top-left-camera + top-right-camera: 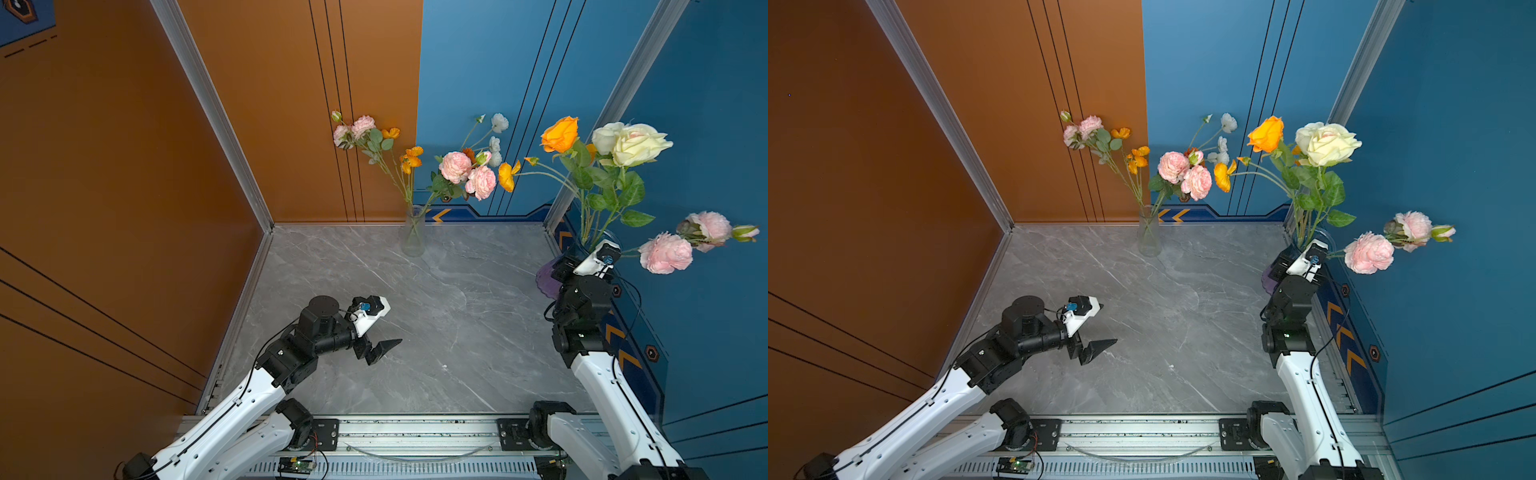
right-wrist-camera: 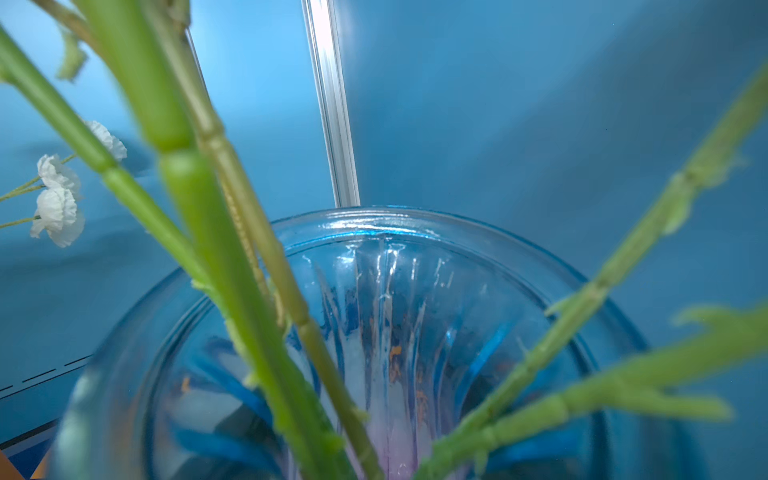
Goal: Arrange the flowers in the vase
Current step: 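Lift the filled vase with the right gripper and carry it toward the far corner, then set the vase down near the far corner and open the right gripper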
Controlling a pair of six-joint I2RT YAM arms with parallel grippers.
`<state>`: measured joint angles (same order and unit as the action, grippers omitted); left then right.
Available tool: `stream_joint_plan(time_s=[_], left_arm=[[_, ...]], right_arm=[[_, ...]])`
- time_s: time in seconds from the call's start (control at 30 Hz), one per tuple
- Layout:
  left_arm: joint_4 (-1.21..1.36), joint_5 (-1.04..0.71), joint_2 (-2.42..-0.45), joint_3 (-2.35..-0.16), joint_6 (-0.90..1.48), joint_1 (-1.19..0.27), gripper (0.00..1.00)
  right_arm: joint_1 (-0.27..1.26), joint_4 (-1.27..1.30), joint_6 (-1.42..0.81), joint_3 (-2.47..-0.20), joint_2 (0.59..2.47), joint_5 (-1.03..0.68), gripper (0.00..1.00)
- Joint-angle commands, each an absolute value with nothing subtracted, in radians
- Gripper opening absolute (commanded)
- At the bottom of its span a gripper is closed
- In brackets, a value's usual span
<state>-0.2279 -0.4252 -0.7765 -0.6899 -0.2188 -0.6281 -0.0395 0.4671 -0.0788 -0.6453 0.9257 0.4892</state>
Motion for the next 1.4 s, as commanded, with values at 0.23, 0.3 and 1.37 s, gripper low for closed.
stream_joint_plan(time_s=[0.23,0.3,1.37], left_arm=[[-0.168,-0.611,-0.848,-0.701,-0.205,-0.636,0.98],[-0.113,-0.612,-0.843,-0.677,-0.202,-0.638,0.98],[-0.092,-0.637,-0.903,-0.669,-0.209,-0.580,0.98]], right_arm=[[-0.051,0.977,-0.065,-0.674,1.218,0.379,0.22],[-0.043,1.002,-0.069,-0.698,1.281,0.359,0.23],[0.083,1.417,0.018,-0.963,1.964,0.467,0.28]])
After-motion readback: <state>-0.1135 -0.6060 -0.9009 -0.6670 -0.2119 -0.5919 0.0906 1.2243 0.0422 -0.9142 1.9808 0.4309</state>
